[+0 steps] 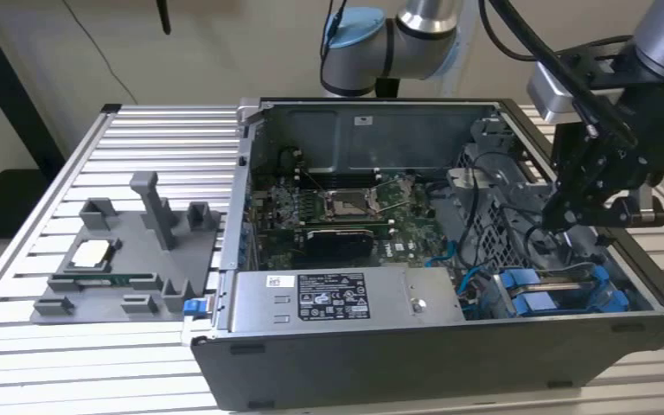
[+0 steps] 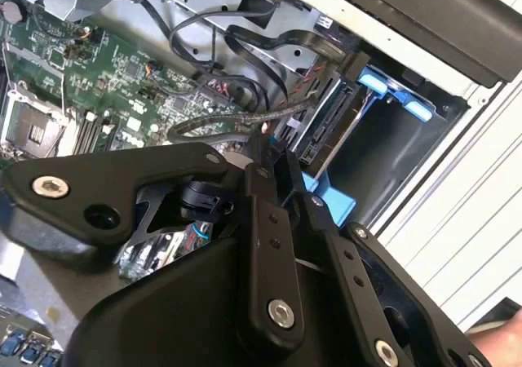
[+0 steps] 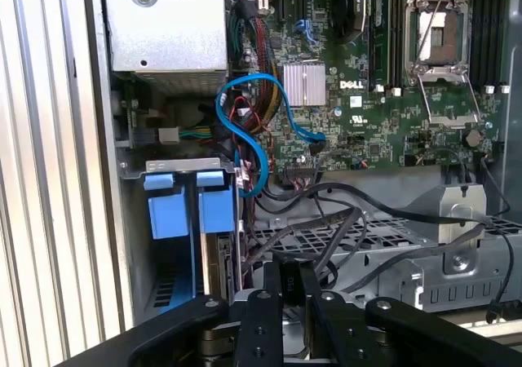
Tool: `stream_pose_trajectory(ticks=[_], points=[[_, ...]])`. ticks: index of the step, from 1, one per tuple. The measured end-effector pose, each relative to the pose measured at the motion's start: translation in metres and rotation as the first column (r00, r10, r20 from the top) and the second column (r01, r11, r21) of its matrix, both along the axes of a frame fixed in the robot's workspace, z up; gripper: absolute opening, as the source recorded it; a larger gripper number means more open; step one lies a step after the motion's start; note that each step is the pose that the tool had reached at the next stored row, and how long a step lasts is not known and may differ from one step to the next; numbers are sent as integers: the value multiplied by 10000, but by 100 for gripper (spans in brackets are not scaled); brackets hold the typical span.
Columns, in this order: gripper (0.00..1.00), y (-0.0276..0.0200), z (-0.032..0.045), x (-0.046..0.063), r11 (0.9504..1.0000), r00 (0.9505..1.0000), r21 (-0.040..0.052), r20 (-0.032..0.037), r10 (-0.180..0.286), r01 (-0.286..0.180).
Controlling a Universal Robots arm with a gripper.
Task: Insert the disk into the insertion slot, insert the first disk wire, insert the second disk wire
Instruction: 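Insert the first disk wire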
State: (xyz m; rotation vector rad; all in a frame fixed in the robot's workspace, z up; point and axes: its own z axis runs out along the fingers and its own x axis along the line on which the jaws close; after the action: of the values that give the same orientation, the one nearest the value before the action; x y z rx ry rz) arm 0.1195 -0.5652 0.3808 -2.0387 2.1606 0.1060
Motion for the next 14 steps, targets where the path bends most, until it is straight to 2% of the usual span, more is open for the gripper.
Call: stream_pose_trajectory(ticks=[4,6,7,14], points=[[20,-7,0,0,10000,10000,-61,0,1,-1],[22,-7,0,1,9999,10000,-119,0,1,-1],[28,-7,-1,1,9999,10000,-148,0,0,0],[28,-10,-2,0,9992,10000,-390,0,-40,40]])
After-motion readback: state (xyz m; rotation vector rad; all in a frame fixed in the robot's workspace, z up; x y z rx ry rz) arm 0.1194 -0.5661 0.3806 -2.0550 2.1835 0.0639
